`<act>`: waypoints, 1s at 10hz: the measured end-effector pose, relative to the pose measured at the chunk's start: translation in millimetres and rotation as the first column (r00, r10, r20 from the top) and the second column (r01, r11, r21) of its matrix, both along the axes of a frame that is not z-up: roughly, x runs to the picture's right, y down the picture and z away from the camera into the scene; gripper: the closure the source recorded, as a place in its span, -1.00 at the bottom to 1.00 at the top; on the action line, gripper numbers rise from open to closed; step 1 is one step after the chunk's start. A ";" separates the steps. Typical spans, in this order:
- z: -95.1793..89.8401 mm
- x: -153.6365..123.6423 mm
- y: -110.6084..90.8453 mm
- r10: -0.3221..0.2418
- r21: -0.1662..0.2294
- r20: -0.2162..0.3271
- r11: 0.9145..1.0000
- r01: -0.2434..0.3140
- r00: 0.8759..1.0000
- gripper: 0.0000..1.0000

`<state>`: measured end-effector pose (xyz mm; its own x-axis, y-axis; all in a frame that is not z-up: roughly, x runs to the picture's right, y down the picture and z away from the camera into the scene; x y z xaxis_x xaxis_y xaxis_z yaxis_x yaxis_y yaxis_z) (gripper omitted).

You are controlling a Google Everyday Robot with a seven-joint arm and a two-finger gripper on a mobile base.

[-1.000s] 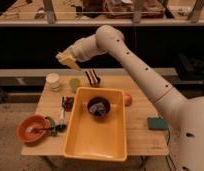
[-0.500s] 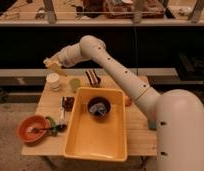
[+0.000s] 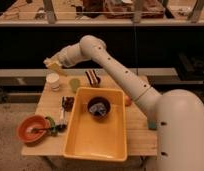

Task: Place banana in plastic cup

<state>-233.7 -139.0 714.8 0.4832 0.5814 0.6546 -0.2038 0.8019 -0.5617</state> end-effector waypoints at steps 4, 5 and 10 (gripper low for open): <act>52.1 50.5 -14.2 0.102 0.005 -0.131 0.995 -0.102 0.986 1.00; 73.3 58.6 -18.8 0.123 0.008 -0.158 0.992 -0.123 0.980 1.00; 119.4 21.2 -30.2 0.092 0.003 -0.181 0.996 -0.093 0.979 1.00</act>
